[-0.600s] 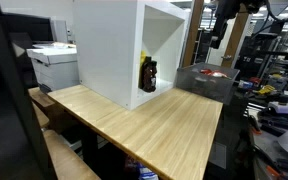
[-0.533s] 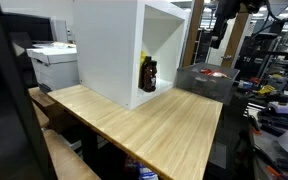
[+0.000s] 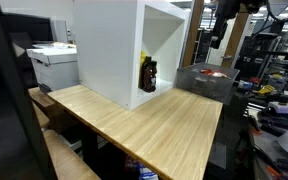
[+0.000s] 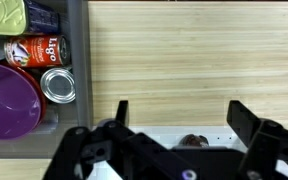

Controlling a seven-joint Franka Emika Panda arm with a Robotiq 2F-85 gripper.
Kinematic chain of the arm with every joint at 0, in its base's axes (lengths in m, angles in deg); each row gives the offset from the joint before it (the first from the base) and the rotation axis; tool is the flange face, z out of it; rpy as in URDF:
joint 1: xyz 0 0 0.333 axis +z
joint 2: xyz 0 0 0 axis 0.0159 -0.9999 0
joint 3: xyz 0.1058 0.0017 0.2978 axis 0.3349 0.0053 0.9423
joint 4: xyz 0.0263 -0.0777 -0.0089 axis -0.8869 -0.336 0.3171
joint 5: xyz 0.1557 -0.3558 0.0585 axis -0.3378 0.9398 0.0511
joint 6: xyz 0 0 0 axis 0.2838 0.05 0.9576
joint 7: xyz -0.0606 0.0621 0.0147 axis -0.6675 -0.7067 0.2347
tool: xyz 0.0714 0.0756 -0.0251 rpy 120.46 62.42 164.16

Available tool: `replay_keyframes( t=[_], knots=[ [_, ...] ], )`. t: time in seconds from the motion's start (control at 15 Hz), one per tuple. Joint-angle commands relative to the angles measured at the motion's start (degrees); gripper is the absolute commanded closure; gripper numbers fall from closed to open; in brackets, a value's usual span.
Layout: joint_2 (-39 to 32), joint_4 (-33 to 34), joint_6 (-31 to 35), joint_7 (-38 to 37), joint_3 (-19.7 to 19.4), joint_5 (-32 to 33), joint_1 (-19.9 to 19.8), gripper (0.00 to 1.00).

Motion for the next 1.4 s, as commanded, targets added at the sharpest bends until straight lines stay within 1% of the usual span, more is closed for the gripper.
replay_keyframes(
  t=[0.0,0.13,0.27,0.6,0.8,1.07,1.2,1.33],
  knots=[
    [-0.01,-0.16,0.61,0.67,0.24,1.69,-2.38,0.00],
    [0.21,-0.62,1.90,-0.03,0.29,5.78,-4.88,0.00],
    [0.35,-0.64,2.28,-0.42,-0.64,9.28,-7.65,0.00],
    [0.77,-0.91,2.34,1.97,-5.56,13.05,-12.60,0.00],
    [1.30,-2.66,4.16,3.02,-7.78,17.42,-15.70,0.00],
    [1.23,-4.93,4.96,4.03,-10.83,21.18,-19.28,0.00],
    [0.97,-5.67,4.65,4.44,-11.50,21.40,-19.70,0.00],
    [0.58,-6.26,3.86,5.91,-12.62,19.37,-19.05,0.00]
  ],
)
